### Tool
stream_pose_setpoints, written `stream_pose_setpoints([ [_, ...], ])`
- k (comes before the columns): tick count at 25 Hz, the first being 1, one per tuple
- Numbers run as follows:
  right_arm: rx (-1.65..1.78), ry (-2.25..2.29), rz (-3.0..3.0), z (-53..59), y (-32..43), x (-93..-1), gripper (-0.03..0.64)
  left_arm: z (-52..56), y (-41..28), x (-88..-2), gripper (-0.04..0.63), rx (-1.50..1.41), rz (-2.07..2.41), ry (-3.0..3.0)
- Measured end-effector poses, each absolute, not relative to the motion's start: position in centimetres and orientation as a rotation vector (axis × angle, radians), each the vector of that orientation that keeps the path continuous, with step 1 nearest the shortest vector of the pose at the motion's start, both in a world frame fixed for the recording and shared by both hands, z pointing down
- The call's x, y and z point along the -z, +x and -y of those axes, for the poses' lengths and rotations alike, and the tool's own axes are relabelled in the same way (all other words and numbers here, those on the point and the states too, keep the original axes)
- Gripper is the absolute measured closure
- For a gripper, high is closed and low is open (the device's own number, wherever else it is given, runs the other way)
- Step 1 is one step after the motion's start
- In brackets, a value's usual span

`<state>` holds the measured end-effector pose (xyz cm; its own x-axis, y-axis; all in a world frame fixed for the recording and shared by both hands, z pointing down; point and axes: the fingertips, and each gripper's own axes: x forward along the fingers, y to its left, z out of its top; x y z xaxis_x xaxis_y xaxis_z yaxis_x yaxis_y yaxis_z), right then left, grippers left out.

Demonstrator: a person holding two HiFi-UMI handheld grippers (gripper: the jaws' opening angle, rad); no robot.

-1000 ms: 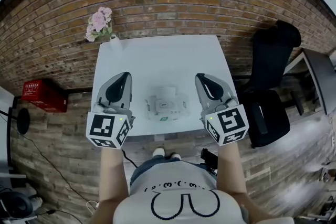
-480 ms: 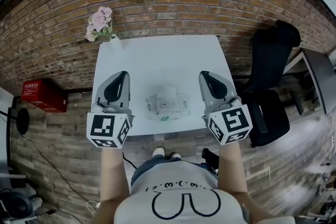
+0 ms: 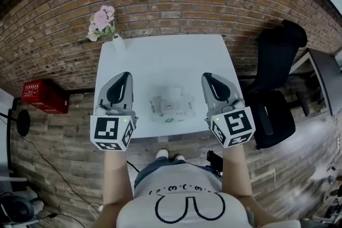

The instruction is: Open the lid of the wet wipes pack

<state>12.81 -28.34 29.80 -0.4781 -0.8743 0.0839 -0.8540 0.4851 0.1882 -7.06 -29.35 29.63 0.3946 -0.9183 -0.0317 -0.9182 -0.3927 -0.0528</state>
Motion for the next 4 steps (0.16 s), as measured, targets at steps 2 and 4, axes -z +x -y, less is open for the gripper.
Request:
stream_pose_setpoints([
  [2, 0.184, 1.502, 2.555, 28.44, 12.85, -29.82, 0.618, 29.46, -7.02, -29.63, 0.597, 0.002, -1.694, -2.572],
  [4, 0.188, 1.504, 2.554, 28.59, 12.92, -29.77, 0.618, 29.60, -6.99, -29.60, 0.597, -0.001, -1.690, -2.571],
])
